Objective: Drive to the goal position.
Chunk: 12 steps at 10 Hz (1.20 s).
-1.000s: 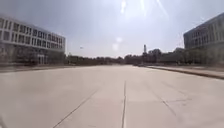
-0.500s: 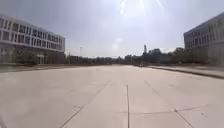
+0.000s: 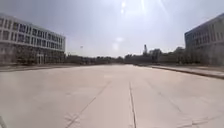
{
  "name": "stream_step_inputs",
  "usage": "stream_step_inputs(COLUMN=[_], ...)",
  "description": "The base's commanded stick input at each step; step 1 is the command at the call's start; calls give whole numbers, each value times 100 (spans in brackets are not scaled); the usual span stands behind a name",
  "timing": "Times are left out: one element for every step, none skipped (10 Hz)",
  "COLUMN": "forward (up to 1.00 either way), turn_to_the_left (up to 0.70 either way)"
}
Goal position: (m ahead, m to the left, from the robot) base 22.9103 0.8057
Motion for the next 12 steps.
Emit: stream_step_inputs(forward=[70, 70, 70, 70, 70, 70, 70, 70, 70, 70, 70, 70], turn_to_the_left=[0, 0, 0, 0, 0, 0, 0, 0, 0, 0, 0, 0])
